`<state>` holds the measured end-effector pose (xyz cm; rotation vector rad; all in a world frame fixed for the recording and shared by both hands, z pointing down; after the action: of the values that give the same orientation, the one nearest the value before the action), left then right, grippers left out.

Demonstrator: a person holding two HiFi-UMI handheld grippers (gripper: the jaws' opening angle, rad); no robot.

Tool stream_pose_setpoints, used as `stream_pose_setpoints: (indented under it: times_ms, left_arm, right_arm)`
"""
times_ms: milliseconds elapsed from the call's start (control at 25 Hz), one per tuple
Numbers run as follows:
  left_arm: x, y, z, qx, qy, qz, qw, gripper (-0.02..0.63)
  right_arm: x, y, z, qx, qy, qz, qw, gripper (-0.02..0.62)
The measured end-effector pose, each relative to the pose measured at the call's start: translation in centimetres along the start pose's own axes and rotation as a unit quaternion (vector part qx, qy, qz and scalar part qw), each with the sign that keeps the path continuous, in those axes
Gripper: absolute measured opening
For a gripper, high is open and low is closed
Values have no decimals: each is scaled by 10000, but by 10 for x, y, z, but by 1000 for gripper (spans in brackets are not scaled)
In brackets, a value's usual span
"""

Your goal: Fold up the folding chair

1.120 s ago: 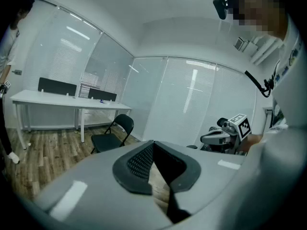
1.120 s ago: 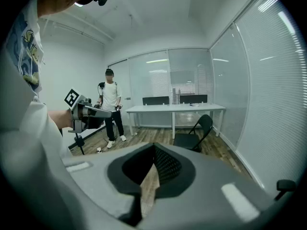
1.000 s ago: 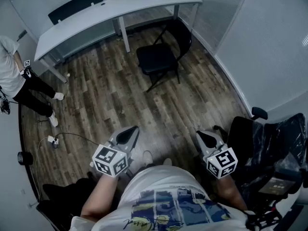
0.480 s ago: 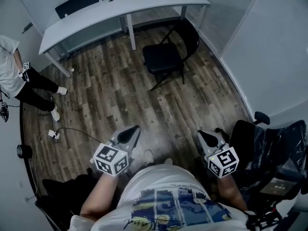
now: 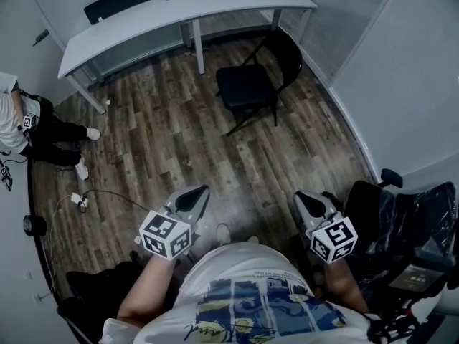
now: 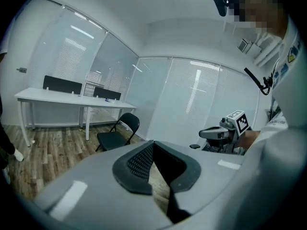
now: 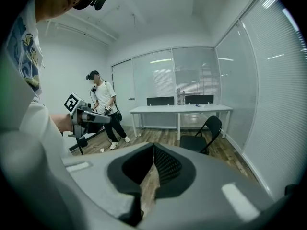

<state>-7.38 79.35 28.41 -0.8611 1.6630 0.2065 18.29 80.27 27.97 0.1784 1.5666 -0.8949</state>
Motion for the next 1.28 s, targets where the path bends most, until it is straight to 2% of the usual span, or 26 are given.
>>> stream_pose_setpoints:
  times_ms: [440, 560, 720, 1000, 1120, 1280]
  left_arm:
    - [-10, -24, -22, -347, 87, -142, 9993, 3]
    - [-13, -32, -27, -340, 138, -210, 9991, 32]
    - [-18, -43, -35, -341, 187, -272, 9989, 55]
    - [-12, -34, -51, -346, 222, -248, 9988, 74]
    - [-4, -31, -58, -296, 253, -225, 9990, 74]
    - [2, -77, -64, -127, 267, -379, 9988, 74]
  right_arm:
    - [-4, -12, 2, -338, -42, -206, 9992, 63]
    - [-1, -13, 8, -395, -4, -241, 9989, 90]
    - [2, -21, 15, -423, 2, -237, 9988, 93]
    - [15, -39, 3, -380, 117, -279, 9988, 94]
    - [28, -52, 1, -216, 184, -259, 9993, 94]
    - [27, -77, 47, 90, 115, -223, 9996, 94]
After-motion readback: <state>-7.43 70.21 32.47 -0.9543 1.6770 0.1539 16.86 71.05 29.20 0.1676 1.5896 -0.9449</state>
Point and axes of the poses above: the fingertips, and each gripper's own axes: y backward along the fingers, z to its right, x out of its top, the point moved 2 cm from there along y, backward along the fingers
